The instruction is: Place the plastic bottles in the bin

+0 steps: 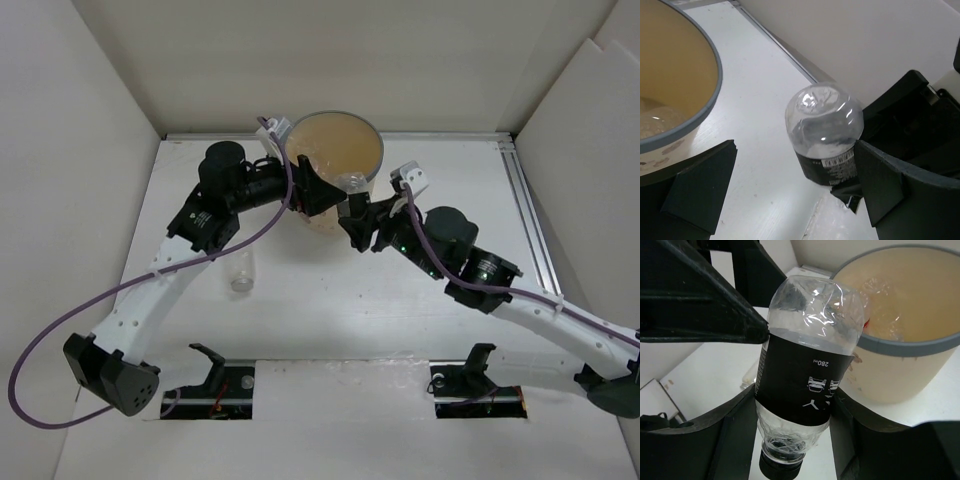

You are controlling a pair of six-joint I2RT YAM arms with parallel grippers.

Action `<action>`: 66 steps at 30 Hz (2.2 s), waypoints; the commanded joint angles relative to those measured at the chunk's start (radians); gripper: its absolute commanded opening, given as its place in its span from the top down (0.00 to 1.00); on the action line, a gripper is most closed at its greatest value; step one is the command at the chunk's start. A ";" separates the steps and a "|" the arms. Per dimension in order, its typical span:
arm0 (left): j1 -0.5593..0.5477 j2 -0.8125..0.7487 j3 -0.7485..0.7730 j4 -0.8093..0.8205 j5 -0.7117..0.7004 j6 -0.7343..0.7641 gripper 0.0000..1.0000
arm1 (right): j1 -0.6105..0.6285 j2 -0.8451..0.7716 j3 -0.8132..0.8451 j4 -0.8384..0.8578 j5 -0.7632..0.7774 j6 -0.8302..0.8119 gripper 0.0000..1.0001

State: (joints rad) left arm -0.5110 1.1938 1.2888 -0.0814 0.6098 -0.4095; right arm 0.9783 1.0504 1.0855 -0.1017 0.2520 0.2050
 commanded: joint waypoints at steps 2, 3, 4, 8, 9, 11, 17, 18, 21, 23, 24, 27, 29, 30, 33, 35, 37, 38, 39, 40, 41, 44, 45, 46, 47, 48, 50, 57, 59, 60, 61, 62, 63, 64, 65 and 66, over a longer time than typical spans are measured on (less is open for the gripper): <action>-0.001 -0.007 -0.011 0.080 0.039 -0.012 0.00 | 0.002 -0.050 0.027 0.135 -0.114 -0.039 0.65; -0.001 -0.007 -0.011 0.080 0.039 -0.012 0.00 | 0.002 -0.050 0.027 0.135 -0.129 -0.039 0.65; -0.001 -0.007 -0.011 0.097 0.048 -0.012 0.00 | 0.002 -0.041 0.027 0.164 -0.146 -0.039 0.65; -0.001 -0.007 -0.029 0.158 0.097 -0.057 0.00 | 0.002 -0.013 0.027 0.203 -0.221 -0.039 0.65; -0.001 -0.007 -0.040 0.175 0.113 -0.072 0.00 | 0.002 0.002 0.027 0.203 -0.230 -0.048 0.65; -0.001 -0.007 -0.052 0.225 0.143 -0.087 0.00 | 0.002 0.013 0.027 0.223 -0.230 -0.049 0.65; -0.001 -0.007 -0.062 0.236 0.174 -0.087 0.38 | 0.002 0.013 0.007 0.264 -0.221 -0.049 0.65; -0.001 -0.007 -0.062 0.236 0.185 -0.087 0.46 | 0.002 0.013 0.007 0.275 -0.221 -0.049 0.65; -0.001 -0.007 -0.048 0.236 0.153 -0.087 0.73 | 0.002 0.036 0.016 0.275 -0.235 -0.049 0.63; -0.001 0.003 -0.034 0.227 0.120 -0.100 0.82 | 0.002 0.046 0.016 0.275 -0.244 -0.049 0.56; -0.001 0.003 -0.023 0.227 0.111 -0.110 0.87 | 0.002 0.046 0.016 0.275 -0.234 -0.058 0.53; -0.001 0.041 0.038 0.247 0.078 -0.132 0.95 | 0.002 0.046 0.005 0.275 -0.182 -0.067 0.23; -0.001 0.076 0.124 0.230 0.004 -0.132 0.97 | -0.009 0.046 -0.021 0.275 -0.104 -0.067 0.00; -0.001 0.125 0.163 0.214 -0.033 -0.118 0.98 | -0.024 0.046 -0.048 0.275 -0.077 -0.067 0.00; 0.022 0.254 0.340 0.137 -0.169 -0.088 0.98 | -0.081 0.025 -0.096 0.255 -0.023 -0.058 0.00; 0.049 0.332 0.485 0.077 -0.200 -0.036 0.98 | -0.105 -0.007 -0.147 0.255 -0.033 -0.035 0.00; 0.049 0.457 0.594 0.011 -0.289 0.009 0.97 | -0.125 -0.032 -0.185 0.246 -0.042 -0.026 0.00; 0.049 0.496 0.640 -0.035 -0.301 0.064 0.88 | -0.125 -0.044 -0.185 0.246 -0.042 -0.026 0.00; 0.049 0.530 0.700 -0.047 -0.321 0.077 0.82 | -0.125 -0.067 -0.197 0.231 -0.042 -0.026 0.00; 0.049 0.584 0.716 -0.047 -0.382 0.077 0.71 | -0.125 -0.078 -0.197 0.217 -0.042 -0.026 0.00; 0.049 0.602 0.716 -0.047 -0.401 0.092 0.53 | -0.125 -0.078 -0.206 0.217 -0.042 -0.026 0.00; 0.049 0.661 0.716 -0.032 -0.429 0.101 0.00 | -0.125 -0.080 -0.219 0.217 -0.074 -0.026 0.00; 0.049 0.674 0.730 -0.053 -0.420 0.101 0.00 | -0.125 -0.064 -0.219 0.217 -0.092 -0.015 0.00; 0.049 0.675 0.744 -0.063 -0.410 0.101 0.00 | -0.125 -0.023 -0.219 0.217 -0.112 -0.003 0.00; 0.049 0.684 0.744 -0.063 -0.400 0.101 0.00 | -0.125 0.003 -0.219 0.217 -0.126 0.010 0.00; 0.049 0.663 0.744 -0.063 -0.400 0.089 0.00 | -0.109 0.034 -0.219 0.217 -0.126 0.020 0.00; 0.049 0.613 0.654 -0.002 -0.377 0.080 0.00 | -0.080 0.143 -0.219 0.275 -0.126 0.053 0.00; 0.049 0.302 0.527 -0.021 -0.725 0.041 0.00 | 0.092 0.466 -0.089 0.421 -0.063 0.169 0.00; 0.060 0.204 0.527 -0.101 -0.879 0.015 0.00 | 0.103 0.540 0.003 0.421 -0.074 0.200 0.00; 0.060 0.173 0.494 -0.119 -0.939 -0.009 0.00 | 0.103 0.615 0.043 0.396 -0.074 0.223 0.00; 0.078 0.109 0.475 -0.141 -1.011 -0.023 0.00 | 0.103 0.655 0.091 0.361 -0.065 0.235 0.00; 0.115 0.078 0.459 -0.164 -1.028 -0.040 0.00 | 0.114 0.695 0.197 0.323 -0.065 0.247 0.00; 0.132 0.051 0.422 -0.208 -1.039 -0.054 0.00 | 0.114 0.771 0.250 0.254 -0.056 0.261 0.00; 0.146 0.027 0.406 -0.233 -1.067 -0.070 0.00 | 0.114 0.804 0.295 0.234 -0.056 0.261 0.00; 0.167 -0.012 0.396 -0.260 -1.082 -0.083 0.00 | 0.123 0.838 0.379 0.212 -0.056 0.272 0.00; 0.167 -0.029 0.385 -0.311 -1.094 -0.092 0.00 | 0.123 0.871 0.423 0.180 -0.056 0.299 0.00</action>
State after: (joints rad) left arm -0.3618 1.1790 1.7329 -0.2367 -0.3420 -0.4431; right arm 1.0889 1.8725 1.3701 0.1337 0.1757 0.4309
